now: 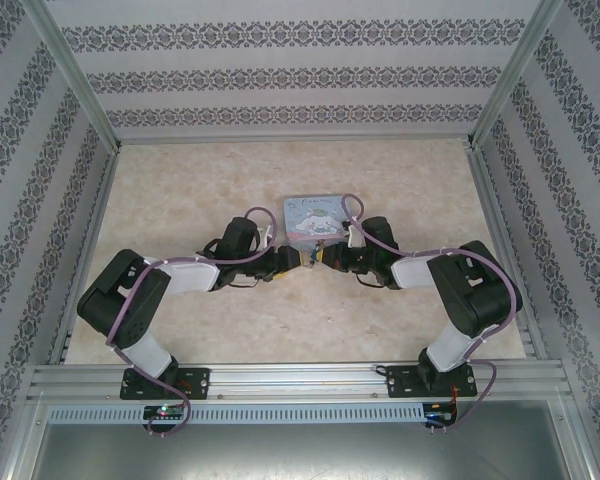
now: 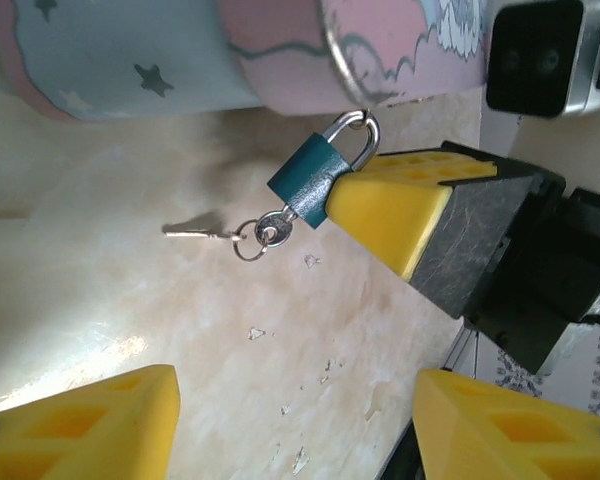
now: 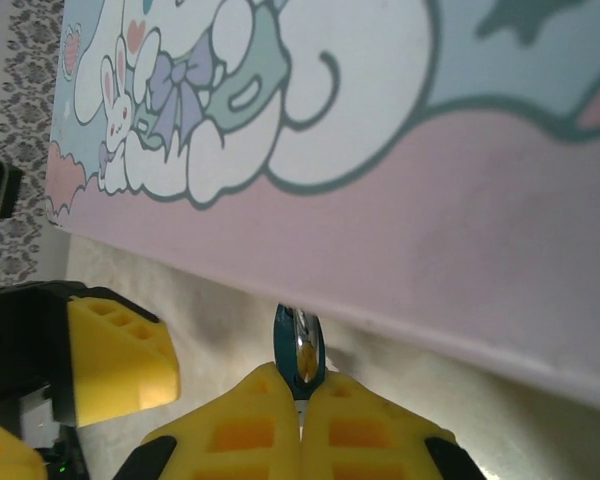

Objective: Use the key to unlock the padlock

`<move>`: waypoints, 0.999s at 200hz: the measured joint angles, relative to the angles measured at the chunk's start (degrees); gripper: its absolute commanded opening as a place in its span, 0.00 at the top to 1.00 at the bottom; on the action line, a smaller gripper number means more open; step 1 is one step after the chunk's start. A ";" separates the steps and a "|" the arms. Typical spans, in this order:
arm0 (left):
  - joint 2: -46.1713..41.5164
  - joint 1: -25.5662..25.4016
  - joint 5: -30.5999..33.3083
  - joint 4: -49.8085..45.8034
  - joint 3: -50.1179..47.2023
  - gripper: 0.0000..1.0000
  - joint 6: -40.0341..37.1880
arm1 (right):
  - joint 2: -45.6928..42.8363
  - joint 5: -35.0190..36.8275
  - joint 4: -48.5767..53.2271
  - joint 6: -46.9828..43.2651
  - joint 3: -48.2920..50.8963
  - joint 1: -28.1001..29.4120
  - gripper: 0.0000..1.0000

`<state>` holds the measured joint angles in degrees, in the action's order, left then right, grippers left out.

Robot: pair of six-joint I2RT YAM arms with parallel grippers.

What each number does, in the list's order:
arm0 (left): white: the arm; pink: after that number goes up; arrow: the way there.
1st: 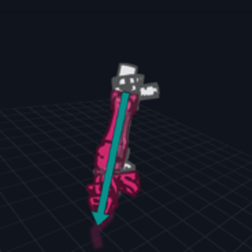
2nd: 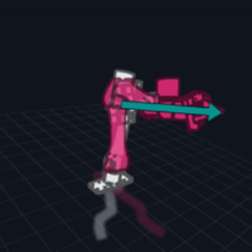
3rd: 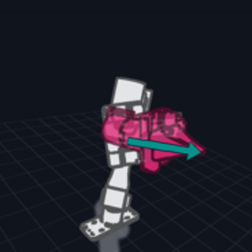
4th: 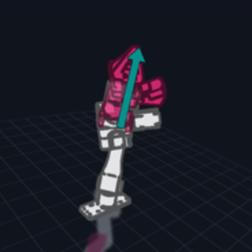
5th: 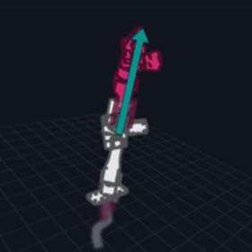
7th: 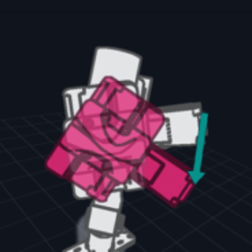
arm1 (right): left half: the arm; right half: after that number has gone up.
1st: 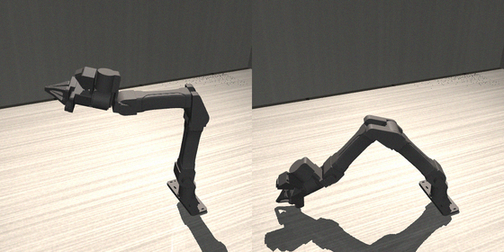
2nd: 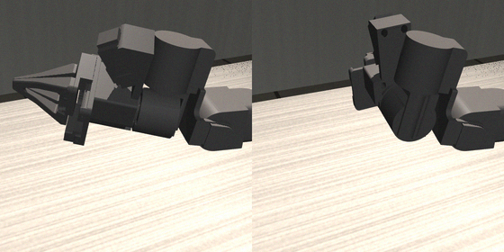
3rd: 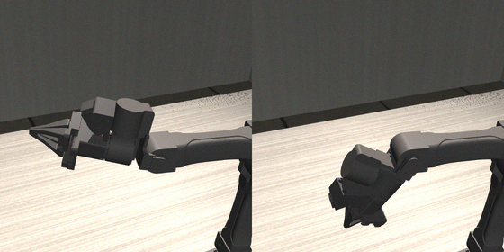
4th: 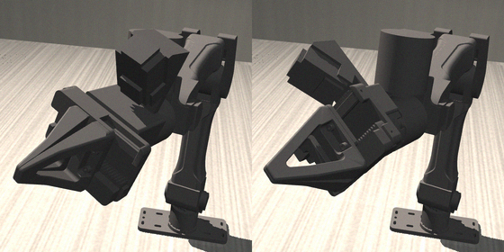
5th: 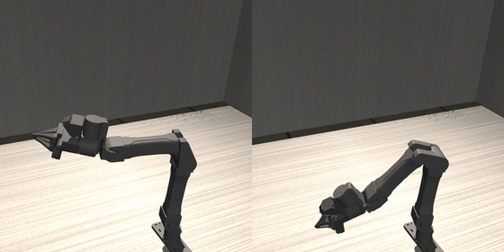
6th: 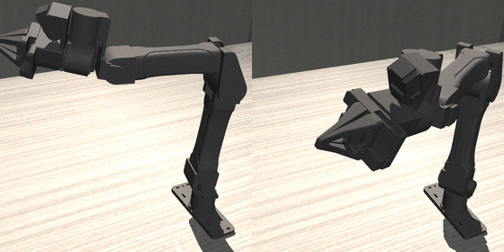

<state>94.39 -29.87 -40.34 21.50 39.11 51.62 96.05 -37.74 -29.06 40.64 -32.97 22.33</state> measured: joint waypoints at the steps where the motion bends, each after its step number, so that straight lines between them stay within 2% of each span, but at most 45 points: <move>1: 0.07 0.00 -0.07 0.13 -0.04 0.41 -0.02 | 0.00 -0.11 0.00 0.02 0.00 -0.02 1.00; 11: 0.70 0.00 -0.81 1.84 -0.44 0.45 -0.42 | 0.00 -1.29 -0.07 0.20 -0.02 -0.26 1.00; 58: 3.74 0.44 -3.19 8.87 -1.57 0.50 -0.87 | 0.00 -5.84 -0.09 1.31 -0.02 -0.48 1.00; 100: 7.74 0.74 -4.09 15.32 -1.57 0.59 0.13 | -0.13 -7.80 0.17 1.70 -0.02 -0.48 1.00; 173: 11.15 1.07 -5.14 23.15 -1.70 0.63 3.30 | -0.42 -8.26 0.33 3.41 -0.02 -1.11 1.00; 200: 11.17 1.05 -4.66 24.48 -2.51 0.57 4.20 | -0.42 -8.26 0.09 4.11 -0.02 -1.11 1.00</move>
<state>105.56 -28.82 -44.99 45.98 36.60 55.81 95.64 -46.00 -28.97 44.75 -32.99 21.21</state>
